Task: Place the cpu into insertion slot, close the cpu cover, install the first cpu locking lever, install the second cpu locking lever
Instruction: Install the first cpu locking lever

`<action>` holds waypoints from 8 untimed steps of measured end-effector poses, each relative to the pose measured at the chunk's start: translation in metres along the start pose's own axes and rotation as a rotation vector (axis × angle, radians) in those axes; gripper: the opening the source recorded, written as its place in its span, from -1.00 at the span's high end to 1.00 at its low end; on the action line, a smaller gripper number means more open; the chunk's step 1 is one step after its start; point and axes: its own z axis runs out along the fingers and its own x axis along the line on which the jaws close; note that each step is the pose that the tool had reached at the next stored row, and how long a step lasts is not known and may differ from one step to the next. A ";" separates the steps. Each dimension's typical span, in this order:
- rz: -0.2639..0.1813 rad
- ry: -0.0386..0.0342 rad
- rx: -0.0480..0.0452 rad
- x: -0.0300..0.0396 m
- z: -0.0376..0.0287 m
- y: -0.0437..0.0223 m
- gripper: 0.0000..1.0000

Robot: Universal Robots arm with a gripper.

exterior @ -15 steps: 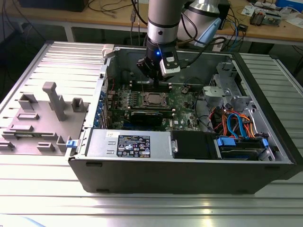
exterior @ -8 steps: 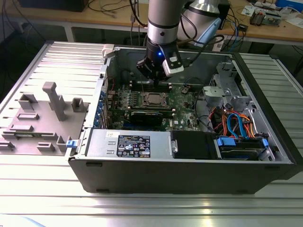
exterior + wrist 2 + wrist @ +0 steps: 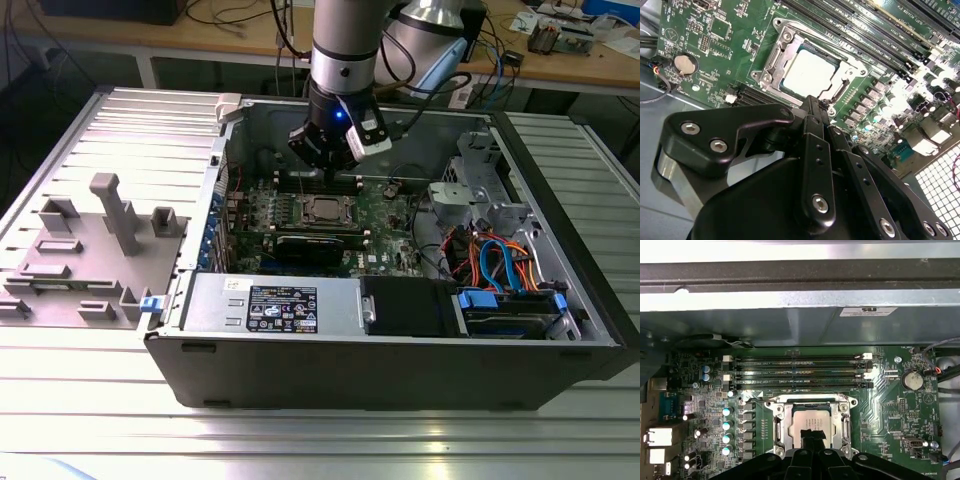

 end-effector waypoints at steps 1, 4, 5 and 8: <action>0.000 0.0000 0.0000 0.0000 0.0000 0.0000 0.79; 0.000 -0.0001 -0.0002 0.0014 0.0001 0.0000 0.79; 0.000 -0.0001 -0.0002 0.0029 0.0001 -0.0001 0.79; 0.000 0.0000 0.0000 0.0093 0.0000 -0.0002 0.79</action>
